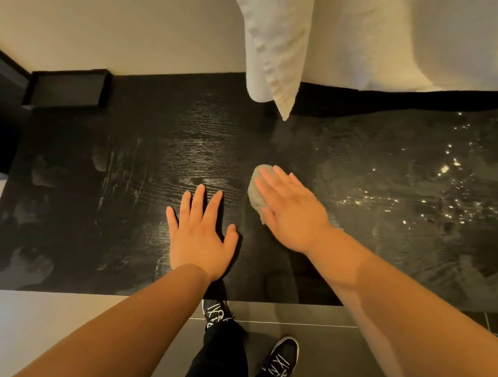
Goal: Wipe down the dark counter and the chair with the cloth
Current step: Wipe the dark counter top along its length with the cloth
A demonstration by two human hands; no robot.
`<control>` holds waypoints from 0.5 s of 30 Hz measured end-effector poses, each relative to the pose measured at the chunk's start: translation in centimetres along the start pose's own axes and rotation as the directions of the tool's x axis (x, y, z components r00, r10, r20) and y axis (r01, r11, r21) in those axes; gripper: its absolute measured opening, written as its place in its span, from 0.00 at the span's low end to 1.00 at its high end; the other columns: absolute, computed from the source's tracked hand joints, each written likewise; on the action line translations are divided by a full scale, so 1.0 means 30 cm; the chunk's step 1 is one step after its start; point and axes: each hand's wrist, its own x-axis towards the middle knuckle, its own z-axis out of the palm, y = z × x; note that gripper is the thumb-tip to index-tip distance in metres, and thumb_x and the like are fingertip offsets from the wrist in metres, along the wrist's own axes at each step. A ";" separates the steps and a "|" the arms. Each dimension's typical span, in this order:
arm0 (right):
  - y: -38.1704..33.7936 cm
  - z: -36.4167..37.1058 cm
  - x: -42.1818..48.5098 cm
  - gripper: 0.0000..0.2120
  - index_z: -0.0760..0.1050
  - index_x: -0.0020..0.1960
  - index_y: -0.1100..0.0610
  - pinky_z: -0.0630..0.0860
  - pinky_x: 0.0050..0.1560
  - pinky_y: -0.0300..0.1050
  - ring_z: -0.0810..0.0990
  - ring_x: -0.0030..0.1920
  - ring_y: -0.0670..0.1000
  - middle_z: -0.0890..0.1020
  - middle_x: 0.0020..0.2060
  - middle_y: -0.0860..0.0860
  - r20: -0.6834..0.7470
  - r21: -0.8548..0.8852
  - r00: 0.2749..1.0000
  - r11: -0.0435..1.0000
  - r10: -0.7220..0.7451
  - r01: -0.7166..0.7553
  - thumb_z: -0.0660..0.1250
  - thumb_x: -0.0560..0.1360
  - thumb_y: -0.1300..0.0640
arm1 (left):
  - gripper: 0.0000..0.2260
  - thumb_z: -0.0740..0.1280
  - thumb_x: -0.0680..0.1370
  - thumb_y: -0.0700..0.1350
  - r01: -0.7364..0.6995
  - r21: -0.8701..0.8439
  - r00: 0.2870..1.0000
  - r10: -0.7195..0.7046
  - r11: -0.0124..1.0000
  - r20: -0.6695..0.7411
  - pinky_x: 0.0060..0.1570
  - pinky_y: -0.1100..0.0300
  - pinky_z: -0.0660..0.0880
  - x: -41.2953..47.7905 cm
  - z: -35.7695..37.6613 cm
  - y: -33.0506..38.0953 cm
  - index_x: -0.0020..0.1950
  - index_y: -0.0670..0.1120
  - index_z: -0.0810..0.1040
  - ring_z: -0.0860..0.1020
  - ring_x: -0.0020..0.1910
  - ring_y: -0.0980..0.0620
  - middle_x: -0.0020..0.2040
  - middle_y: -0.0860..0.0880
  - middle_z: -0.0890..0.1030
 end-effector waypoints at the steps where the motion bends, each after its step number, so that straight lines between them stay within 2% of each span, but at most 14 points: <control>1: 0.007 -0.014 0.039 0.30 0.56 0.82 0.57 0.55 0.81 0.58 0.53 0.82 0.57 0.56 0.82 0.53 -0.015 0.005 0.998 0.998 0.067 -0.067 0.53 0.82 0.48 | 0.32 0.52 0.81 0.65 0.000 -0.001 1.000 0.000 1.000 0.000 0.82 0.36 0.42 -0.002 0.000 0.000 0.85 0.59 0.55 0.44 0.85 0.45 0.87 0.51 0.49; 3: -0.008 -0.034 0.092 0.30 0.53 0.83 0.57 0.52 0.81 0.57 0.50 0.82 0.56 0.53 0.82 0.54 -0.014 0.033 0.980 0.980 0.197 -0.197 0.53 0.84 0.49 | 0.32 0.52 0.81 0.65 -0.001 0.000 1.000 0.001 1.000 0.006 0.82 0.36 0.42 -0.001 -0.001 0.001 0.85 0.59 0.54 0.43 0.85 0.45 0.87 0.51 0.48; 5: -0.040 -0.024 0.082 0.31 0.52 0.83 0.58 0.51 0.81 0.56 0.49 0.82 0.56 0.52 0.83 0.55 -0.026 0.040 0.972 0.972 0.233 -0.232 0.51 0.83 0.48 | 0.32 0.51 0.81 0.65 0.000 -0.002 1.000 0.000 1.000 0.013 0.82 0.37 0.41 0.002 -0.005 0.003 0.85 0.59 0.54 0.43 0.85 0.46 0.87 0.51 0.48; 7: -0.065 0.006 -0.009 0.32 0.54 0.83 0.58 0.53 0.81 0.57 0.51 0.82 0.57 0.54 0.82 0.55 -0.018 0.032 0.991 0.990 0.136 -0.135 0.48 0.82 0.47 | 0.32 0.51 0.80 0.65 0.005 -0.003 1.000 -0.005 1.000 0.008 0.82 0.37 0.41 0.000 -0.006 0.000 0.85 0.59 0.55 0.44 0.85 0.46 0.87 0.51 0.49; 11: -0.049 0.057 -0.204 0.29 0.59 0.82 0.56 0.52 0.81 0.53 0.53 0.82 0.54 0.57 0.82 0.52 -0.003 0.051 0.999 0.998 -0.049 0.049 0.53 0.83 0.47 | 0.32 0.53 0.80 0.65 0.001 -0.005 1.000 -0.001 1.000 -0.006 0.82 0.36 0.43 0.000 0.000 -0.001 0.84 0.59 0.56 0.45 0.85 0.45 0.87 0.50 0.50; 13: -0.003 0.052 -0.196 0.29 0.58 0.82 0.55 0.53 0.81 0.53 0.53 0.82 0.54 0.57 0.82 0.51 -0.002 0.028 0.997 0.997 -0.074 0.074 0.54 0.84 0.48 | 0.32 0.53 0.80 0.65 -0.001 -0.005 1.000 0.001 1.000 -0.014 0.82 0.36 0.43 -0.001 0.004 -0.002 0.84 0.59 0.56 0.46 0.85 0.45 0.87 0.51 0.51; 15: 0.048 0.036 -0.131 0.29 0.57 0.82 0.56 0.54 0.81 0.55 0.55 0.82 0.56 0.58 0.82 0.52 -0.057 0.016 0.998 1.000 -0.005 0.006 0.54 0.83 0.49 | 0.32 0.54 0.80 0.64 -0.004 -0.015 1.000 0.003 1.000 -0.021 0.82 0.36 0.44 -0.002 0.006 -0.002 0.84 0.59 0.57 0.46 0.85 0.45 0.86 0.51 0.51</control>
